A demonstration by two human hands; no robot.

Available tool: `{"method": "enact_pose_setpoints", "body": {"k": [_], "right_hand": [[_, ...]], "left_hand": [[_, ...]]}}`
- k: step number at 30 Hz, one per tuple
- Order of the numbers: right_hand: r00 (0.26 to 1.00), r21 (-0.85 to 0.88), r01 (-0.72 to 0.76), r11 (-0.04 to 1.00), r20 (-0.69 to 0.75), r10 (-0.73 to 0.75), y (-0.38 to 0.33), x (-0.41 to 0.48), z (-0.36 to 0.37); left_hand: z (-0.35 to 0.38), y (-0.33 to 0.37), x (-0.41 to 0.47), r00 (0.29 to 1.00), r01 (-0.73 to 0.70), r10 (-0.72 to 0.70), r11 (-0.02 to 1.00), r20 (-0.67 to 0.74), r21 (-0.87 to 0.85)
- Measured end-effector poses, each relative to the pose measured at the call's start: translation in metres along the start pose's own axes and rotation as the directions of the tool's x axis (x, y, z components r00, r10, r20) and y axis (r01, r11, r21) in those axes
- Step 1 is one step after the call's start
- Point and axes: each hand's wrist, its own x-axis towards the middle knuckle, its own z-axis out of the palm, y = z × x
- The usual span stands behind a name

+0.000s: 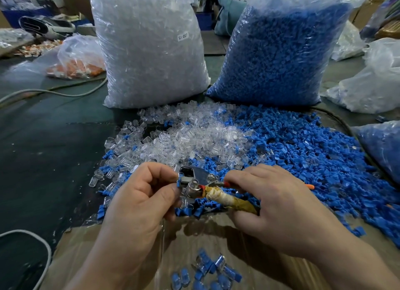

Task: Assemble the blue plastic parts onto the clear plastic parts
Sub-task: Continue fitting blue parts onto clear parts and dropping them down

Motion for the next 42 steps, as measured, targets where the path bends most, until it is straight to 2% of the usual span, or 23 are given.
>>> {"method": "enact_pose_setpoints", "body": {"k": [6,9,12,15,20,23,26,29,31,34,37,40,42], "right_hand": [[1.000,0.018,-0.008,1.000,0.002,0.008,-0.004,0.000,-0.002],[0.996,0.041,-0.062,0.997,-0.055,0.064,0.001,-0.004,-0.001],[0.984,-0.070,-0.150,0.986,-0.105,0.142,0.009,0.000,0.002],[0.974,-0.178,-0.225,0.958,-0.080,0.214,0.017,0.009,0.006],[0.967,-0.213,-0.256,0.943,-0.056,0.250,0.018,0.017,0.008],[0.966,-0.160,-0.230,0.960,-0.161,0.205,0.012,0.014,0.007],[0.949,-0.042,-0.084,0.996,-0.308,0.068,-0.012,0.007,0.007],[0.975,-0.038,0.077,0.996,-0.208,-0.083,-0.033,0.005,0.014],[0.980,-0.046,0.101,0.994,-0.165,-0.107,-0.034,0.005,0.018],[0.972,-0.014,0.089,0.996,-0.216,-0.090,-0.032,0.004,0.017],[0.964,-0.001,0.097,0.995,-0.248,-0.094,-0.034,0.003,0.016],[0.959,-0.005,0.124,0.992,-0.256,-0.121,-0.041,0.003,0.014],[0.966,0.050,0.116,0.992,-0.238,-0.101,-0.046,0.002,0.014]], "left_hand": [[-0.002,0.004,-0.001,1.000,-0.002,0.002,1.000,-0.009,-0.010],[-0.005,0.001,0.001,0.998,0.002,0.001,0.999,-0.058,0.044],[-0.009,-0.005,0.004,0.993,0.059,-0.050,0.994,-0.106,0.090],[-0.003,-0.006,0.003,0.991,0.133,-0.132,0.985,-0.018,0.106],[0.005,-0.003,0.000,0.990,0.141,-0.142,0.971,-0.005,0.192],[0.007,-0.004,-0.003,0.994,0.108,-0.095,0.941,-0.055,0.321],[0.012,-0.003,-0.009,0.997,0.071,-0.046,0.903,-0.067,0.423],[0.016,-0.003,-0.013,0.999,-0.023,0.035,0.882,-0.016,0.470],[0.017,-0.002,-0.014,0.995,-0.097,0.104,0.872,0.012,0.480],[0.017,0.002,-0.016,0.985,-0.166,0.171,0.870,0.033,0.464],[0.013,0.003,-0.014,0.995,-0.090,0.099,0.928,-0.008,0.362],[0.010,0.006,-0.012,0.992,0.039,-0.079,0.927,0.094,0.372],[0.006,0.006,-0.010,0.987,0.054,-0.098,0.946,0.124,0.320]]}}
